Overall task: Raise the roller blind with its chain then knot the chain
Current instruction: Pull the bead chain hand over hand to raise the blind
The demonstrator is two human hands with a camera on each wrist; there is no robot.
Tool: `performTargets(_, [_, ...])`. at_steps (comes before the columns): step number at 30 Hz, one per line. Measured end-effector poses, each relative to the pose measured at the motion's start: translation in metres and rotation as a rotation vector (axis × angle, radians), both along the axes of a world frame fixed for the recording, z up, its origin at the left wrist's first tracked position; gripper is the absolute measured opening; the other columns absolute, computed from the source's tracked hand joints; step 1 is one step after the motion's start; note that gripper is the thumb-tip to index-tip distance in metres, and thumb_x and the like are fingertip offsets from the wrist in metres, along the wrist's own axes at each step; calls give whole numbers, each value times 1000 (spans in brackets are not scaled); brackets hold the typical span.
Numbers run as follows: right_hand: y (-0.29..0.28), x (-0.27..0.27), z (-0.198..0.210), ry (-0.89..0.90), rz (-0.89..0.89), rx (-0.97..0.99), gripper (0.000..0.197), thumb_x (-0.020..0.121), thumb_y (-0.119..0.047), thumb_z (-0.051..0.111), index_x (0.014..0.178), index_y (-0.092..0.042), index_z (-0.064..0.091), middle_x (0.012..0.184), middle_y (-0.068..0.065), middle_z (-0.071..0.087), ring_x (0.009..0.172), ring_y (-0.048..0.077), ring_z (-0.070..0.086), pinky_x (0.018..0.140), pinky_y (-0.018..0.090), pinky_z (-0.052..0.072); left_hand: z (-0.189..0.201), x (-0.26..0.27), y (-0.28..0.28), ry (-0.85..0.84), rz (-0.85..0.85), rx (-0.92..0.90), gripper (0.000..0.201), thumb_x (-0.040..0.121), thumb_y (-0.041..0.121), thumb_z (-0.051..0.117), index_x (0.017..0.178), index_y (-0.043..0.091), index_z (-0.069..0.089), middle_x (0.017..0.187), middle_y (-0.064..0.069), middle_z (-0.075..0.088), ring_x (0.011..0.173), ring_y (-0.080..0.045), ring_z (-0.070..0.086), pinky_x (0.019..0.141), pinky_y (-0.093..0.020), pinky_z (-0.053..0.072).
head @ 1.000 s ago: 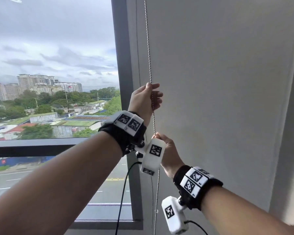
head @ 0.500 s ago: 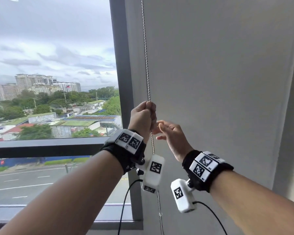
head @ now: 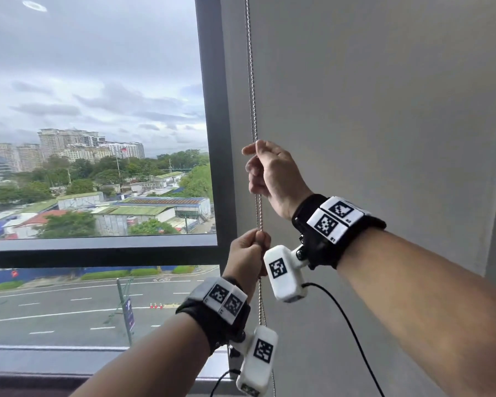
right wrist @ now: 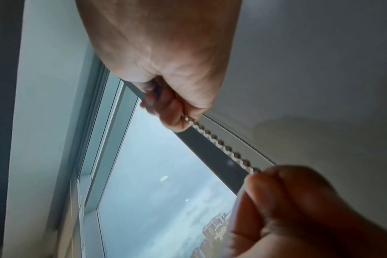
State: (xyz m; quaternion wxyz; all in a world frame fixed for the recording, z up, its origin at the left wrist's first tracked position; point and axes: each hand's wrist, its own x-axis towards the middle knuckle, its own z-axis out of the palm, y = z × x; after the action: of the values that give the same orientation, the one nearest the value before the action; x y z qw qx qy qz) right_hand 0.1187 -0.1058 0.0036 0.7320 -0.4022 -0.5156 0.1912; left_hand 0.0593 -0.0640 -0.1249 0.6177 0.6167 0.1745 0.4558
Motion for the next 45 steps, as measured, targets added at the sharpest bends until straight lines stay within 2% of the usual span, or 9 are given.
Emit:
performTargets(9, [6, 0, -32, 36, -26, -39, 36, 100, -18, 32, 65, -21, 38, 53, -3, 27, 39, 10, 17, 42, 18, 13, -20, -8, 15, 1, -174, -66, 37, 96, 15, 41, 77, 12, 72, 65, -9, 67, 59, -23, 60, 64, -34, 46])
performTargets(14, [8, 5, -46, 52, -42, -19, 37, 101, -19, 33, 65, -21, 39, 53, -3, 27, 38, 9, 18, 40, 18, 14, 15, -9, 32, -87, -157, -20, 35, 98, 22, 34, 96, 5, 64, 77, -7, 70, 70, -20, 65, 73, -32, 47])
performTargets(19, [9, 8, -60, 100, -52, 0, 38, 102, -21, 36, 64, -21, 39, 52, -3, 28, 37, 7, 21, 38, 14, 18, 66, -7, 37, -225, -242, -2, 41, 98, 24, 32, 107, -5, 60, 75, -8, 70, 62, -17, 65, 61, -26, 53])
performTargets(23, [6, 7, -60, 77, -51, 1, 38, 101, -20, 37, 64, -22, 41, 55, -2, 27, 42, 10, 22, 42, 19, 14, 102, 1, 30, -240, -254, 42, 36, 98, 26, 35, 98, 0, 61, 80, -12, 68, 66, -19, 65, 65, -28, 51])
performTargets(29, [11, 15, -61, 22, -20, 36, 33, 101, -15, 37, 69, -17, 43, 55, 2, 32, 41, 12, 26, 38, 20, 23, 116, 20, 32, -248, 119, 214, 16, 90, 20, 54, 99, 8, 61, 85, 0, 60, 76, -10, 53, 74, -22, 42])
performTargets(35, [26, 39, -70, -129, -166, 32, 26, 100, -20, 43, 80, -10, 56, 61, 0, 49, 54, 16, 44, 50, 29, 38, 108, 33, 54, -158, 219, 228, 40, 91, 22, 54, 125, 4, 46, 105, -2, 52, 93, -10, 50, 81, -20, 41])
performTargets(38, [36, 56, -77, -220, -311, 17, 21, 99, -27, 50, 91, -16, 66, 86, -4, 67, 79, 10, 62, 75, 26, 50, 106, 42, 65, -94, 209, 227, 45, 92, 23, 51, 132, 5, 40, 116, -4, 49, 103, -11, 48, 87, -23, 35])
performTargets(42, [47, 74, -85, -259, -424, 27, 17, 97, -25, 54, 97, -17, 69, 108, 1, 62, 99, 1, 60, 82, 4, 41, 99, 54, 76, -39, 192, 178, 50, 93, 21, 49, 138, 5, 33, 126, -5, 44, 120, -16, 44, 94, -24, 32])
performTargets(45, [58, 87, -92, -267, -482, 12, 22, 95, -24, 56, 101, -9, 70, 116, 2, 58, 103, 3, 57, 94, 11, 41, 91, 60, 78, 45, 166, 180, 56, 93, 26, 48, 142, 7, 29, 124, -5, 48, 118, -19, 46, 104, -33, 33])
